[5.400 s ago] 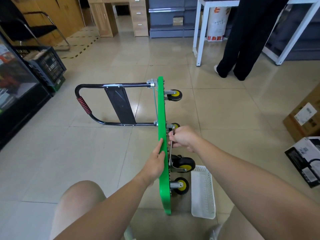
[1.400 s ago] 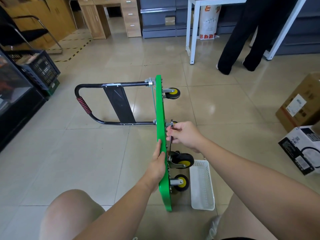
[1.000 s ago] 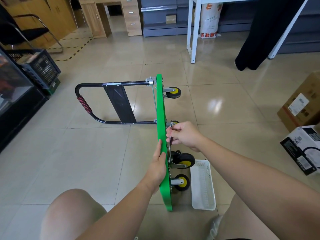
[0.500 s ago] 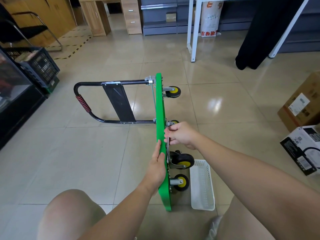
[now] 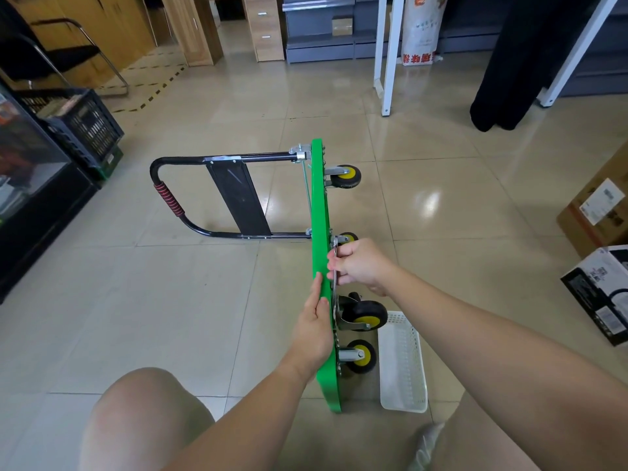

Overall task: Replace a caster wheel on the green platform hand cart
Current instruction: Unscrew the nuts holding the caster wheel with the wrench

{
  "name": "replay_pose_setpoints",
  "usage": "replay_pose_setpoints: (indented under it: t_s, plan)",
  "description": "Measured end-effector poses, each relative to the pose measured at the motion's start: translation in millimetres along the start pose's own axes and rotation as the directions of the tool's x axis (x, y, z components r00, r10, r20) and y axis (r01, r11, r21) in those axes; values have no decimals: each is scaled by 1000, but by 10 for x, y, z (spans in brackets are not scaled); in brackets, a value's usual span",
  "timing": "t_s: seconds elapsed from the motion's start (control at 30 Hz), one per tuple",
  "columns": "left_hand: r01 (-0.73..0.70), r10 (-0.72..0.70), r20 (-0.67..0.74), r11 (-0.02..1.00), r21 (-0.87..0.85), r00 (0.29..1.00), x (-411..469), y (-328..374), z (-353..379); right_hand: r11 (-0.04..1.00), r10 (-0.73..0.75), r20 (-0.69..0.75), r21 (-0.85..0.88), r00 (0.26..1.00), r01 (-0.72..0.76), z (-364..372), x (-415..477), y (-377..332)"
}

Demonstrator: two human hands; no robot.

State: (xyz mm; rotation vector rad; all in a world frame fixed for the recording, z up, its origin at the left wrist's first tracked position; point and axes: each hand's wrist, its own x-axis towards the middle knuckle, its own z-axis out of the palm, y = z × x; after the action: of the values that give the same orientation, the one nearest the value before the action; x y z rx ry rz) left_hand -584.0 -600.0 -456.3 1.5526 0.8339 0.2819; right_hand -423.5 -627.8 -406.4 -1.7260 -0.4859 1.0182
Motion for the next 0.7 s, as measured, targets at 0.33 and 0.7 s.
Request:
replay_pose_setpoints:
  t_s: [0.33, 0.7]
  plan:
    - [4, -4, -24, 1000, 19, 1000, 80, -111, 1, 1000, -25, -72, 6, 997, 26, 38, -64, 84]
    - [-7, 9, -32, 999, 35, 999, 88, -86, -11, 1000, -6, -7, -4, 1000, 6, 44, -43, 3]
